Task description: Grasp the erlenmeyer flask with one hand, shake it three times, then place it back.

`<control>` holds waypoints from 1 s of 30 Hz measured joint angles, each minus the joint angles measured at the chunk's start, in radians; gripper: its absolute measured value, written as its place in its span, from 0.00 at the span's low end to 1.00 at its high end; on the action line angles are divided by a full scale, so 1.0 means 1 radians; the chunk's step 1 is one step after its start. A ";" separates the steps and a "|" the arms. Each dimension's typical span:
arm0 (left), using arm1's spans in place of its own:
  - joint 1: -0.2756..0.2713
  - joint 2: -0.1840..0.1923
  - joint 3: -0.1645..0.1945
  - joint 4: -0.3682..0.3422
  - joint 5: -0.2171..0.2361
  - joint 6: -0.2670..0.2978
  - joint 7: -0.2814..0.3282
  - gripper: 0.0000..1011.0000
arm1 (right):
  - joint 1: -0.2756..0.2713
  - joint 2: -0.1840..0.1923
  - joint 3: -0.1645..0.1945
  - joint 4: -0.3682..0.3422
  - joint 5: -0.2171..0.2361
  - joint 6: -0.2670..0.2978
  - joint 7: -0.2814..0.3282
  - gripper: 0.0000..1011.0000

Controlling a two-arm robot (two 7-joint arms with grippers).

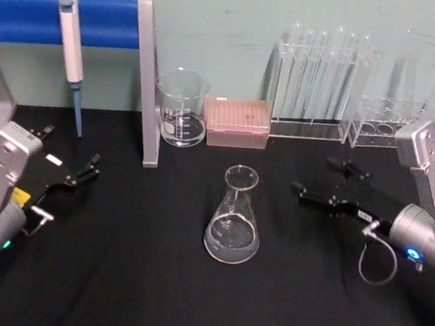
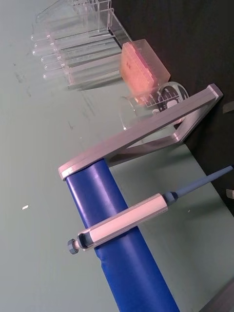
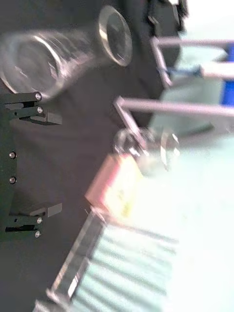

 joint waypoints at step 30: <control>0.000 0.000 0.000 0.000 0.000 0.000 0.000 0.99 | -0.105 -0.236 0.140 0.016 -0.069 -0.063 -0.351 0.99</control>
